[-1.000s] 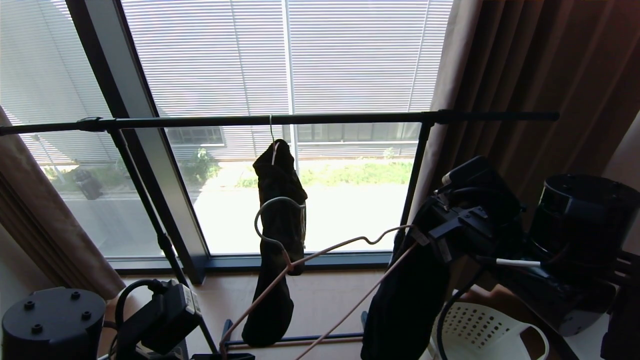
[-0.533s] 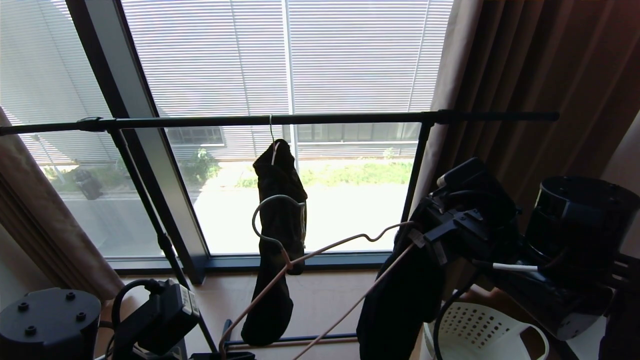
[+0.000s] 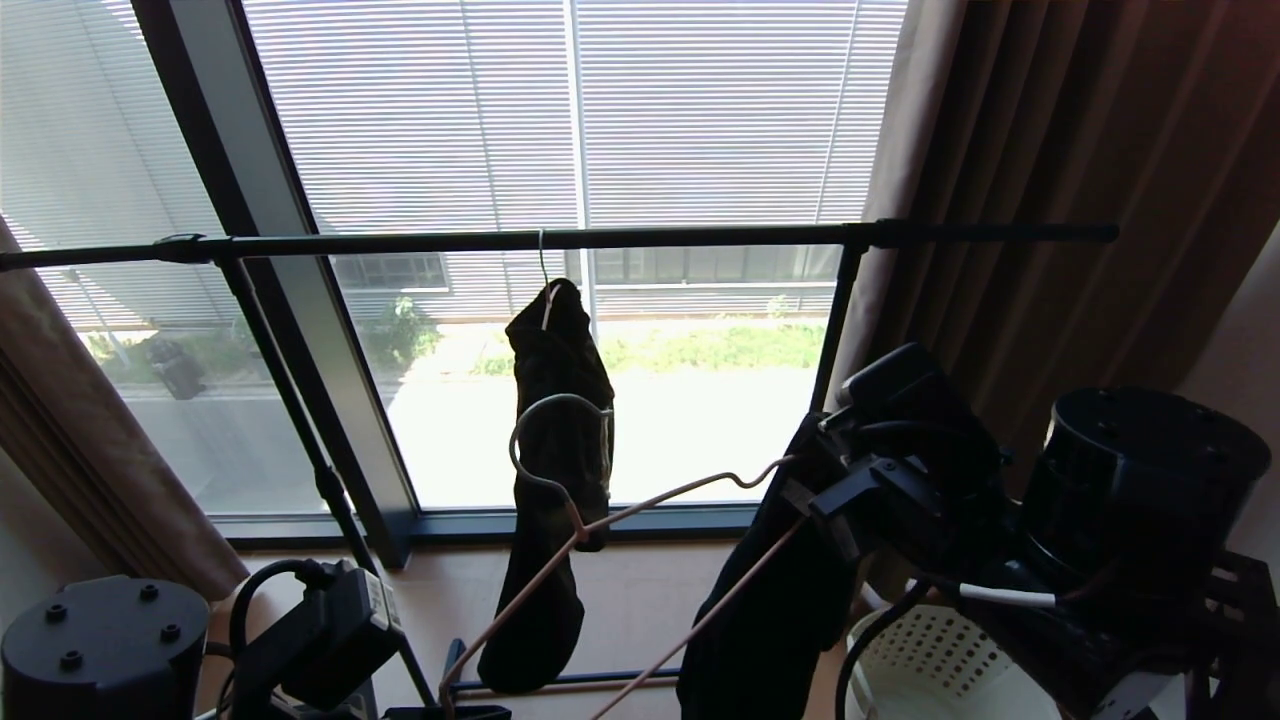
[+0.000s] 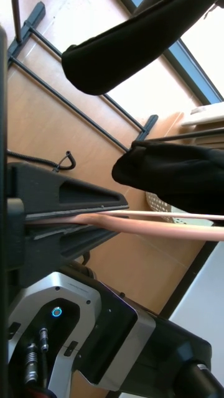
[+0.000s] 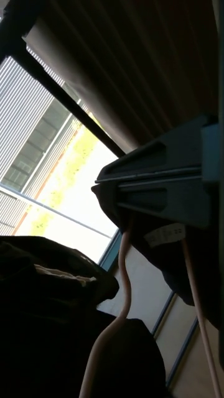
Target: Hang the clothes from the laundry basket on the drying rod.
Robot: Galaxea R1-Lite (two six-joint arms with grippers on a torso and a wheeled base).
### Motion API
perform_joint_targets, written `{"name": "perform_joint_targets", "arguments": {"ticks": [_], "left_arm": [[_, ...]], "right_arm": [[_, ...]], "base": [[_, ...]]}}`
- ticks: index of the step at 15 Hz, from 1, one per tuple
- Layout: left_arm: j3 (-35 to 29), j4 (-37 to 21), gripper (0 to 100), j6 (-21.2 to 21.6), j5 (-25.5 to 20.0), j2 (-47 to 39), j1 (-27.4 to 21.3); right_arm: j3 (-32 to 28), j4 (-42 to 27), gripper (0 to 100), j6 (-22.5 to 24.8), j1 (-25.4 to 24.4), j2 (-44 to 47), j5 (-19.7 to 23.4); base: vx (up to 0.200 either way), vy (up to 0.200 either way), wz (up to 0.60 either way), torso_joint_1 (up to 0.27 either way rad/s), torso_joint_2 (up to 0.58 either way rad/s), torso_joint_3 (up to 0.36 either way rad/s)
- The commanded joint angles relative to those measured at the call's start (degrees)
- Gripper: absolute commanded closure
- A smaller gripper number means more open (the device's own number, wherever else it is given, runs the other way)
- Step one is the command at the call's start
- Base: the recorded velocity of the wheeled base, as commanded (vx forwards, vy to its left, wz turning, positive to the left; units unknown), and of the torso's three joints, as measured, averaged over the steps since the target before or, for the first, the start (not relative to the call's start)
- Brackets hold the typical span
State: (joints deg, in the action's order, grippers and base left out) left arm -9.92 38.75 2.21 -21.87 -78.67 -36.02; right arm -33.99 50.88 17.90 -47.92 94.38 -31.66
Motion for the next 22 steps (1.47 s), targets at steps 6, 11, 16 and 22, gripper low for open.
{"name": "perform_joint_targets", "arguments": {"ticks": [6,11,16,22], "left_arm": [[0.17,2.38,100,0.17,-0.01,-3.34,-0.01],[0.96,4.05,100,0.08,-0.01,-4.48,-0.80],[0.61,4.14,100,-0.27,-0.01,-5.18,-1.24],[-4.67,3.96,100,-0.27,4.12,-7.03,-1.86]], "right_arm": [[-0.03,2.38,100,-0.14,-5.08,0.19,-0.60],[-0.03,6.16,100,-1.02,-9.03,2.48,-1.83],[-0.64,8.18,100,-1.02,-11.05,3.35,-2.35],[-2.31,8.18,100,-0.93,-12.11,2.39,-2.79]], "base": [[0.000,0.000,0.00,0.000,0.00,0.000],[0.000,0.000,0.00,0.000,0.00,0.000],[0.000,0.000,0.00,0.000,0.00,0.000],[0.000,0.000,0.00,0.000,0.00,0.000]]}}
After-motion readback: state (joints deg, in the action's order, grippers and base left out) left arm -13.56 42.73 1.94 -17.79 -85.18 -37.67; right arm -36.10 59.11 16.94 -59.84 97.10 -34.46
